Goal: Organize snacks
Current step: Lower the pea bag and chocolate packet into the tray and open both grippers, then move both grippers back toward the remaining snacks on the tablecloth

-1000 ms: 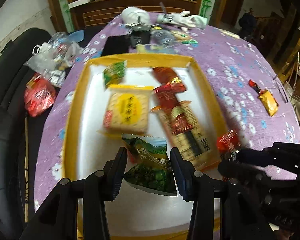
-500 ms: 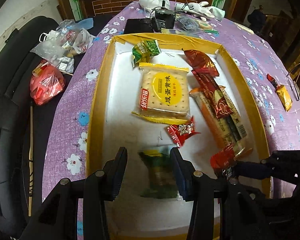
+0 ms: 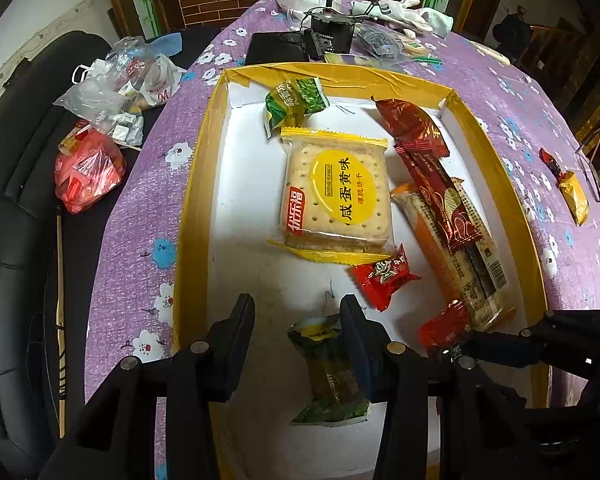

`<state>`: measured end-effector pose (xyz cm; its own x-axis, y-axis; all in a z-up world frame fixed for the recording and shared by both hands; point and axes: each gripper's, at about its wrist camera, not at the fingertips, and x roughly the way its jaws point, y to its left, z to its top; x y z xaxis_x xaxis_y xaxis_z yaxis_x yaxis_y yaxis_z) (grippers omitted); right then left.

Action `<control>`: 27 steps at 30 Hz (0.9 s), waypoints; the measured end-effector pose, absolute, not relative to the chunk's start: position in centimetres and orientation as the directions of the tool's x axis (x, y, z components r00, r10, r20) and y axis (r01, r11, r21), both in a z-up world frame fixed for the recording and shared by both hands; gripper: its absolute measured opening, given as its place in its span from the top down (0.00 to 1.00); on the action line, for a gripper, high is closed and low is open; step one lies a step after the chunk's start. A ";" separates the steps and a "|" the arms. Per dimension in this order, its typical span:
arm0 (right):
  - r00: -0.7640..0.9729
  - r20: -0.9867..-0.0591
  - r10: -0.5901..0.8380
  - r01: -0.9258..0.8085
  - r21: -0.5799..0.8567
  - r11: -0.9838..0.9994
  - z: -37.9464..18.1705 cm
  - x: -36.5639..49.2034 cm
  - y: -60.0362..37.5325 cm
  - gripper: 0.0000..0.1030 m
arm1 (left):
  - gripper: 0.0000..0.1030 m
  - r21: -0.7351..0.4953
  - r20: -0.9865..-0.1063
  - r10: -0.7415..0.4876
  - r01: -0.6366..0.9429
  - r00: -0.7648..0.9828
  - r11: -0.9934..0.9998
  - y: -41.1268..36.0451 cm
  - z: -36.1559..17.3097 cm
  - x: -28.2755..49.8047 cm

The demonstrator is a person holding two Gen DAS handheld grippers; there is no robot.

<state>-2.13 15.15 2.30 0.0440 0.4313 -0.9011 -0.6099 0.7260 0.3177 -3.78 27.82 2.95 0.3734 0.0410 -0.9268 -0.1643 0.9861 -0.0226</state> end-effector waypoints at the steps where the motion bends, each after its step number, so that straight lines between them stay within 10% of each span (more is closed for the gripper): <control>1: 0.043 -0.900 0.433 -0.611 0.319 0.724 2.3 -2.2 15.1 0.73 | 0.54 -0.023 -0.927 0.040 -0.164 0.373 0.986 27.8 2.9 -3.8; 27: 0.236 -0.808 0.540 -0.514 0.368 0.775 7.3 -1.3 6.2 0.52 | 0.54 -0.053 -0.886 0.035 -0.175 0.463 0.983 23.7 5.9 -2.9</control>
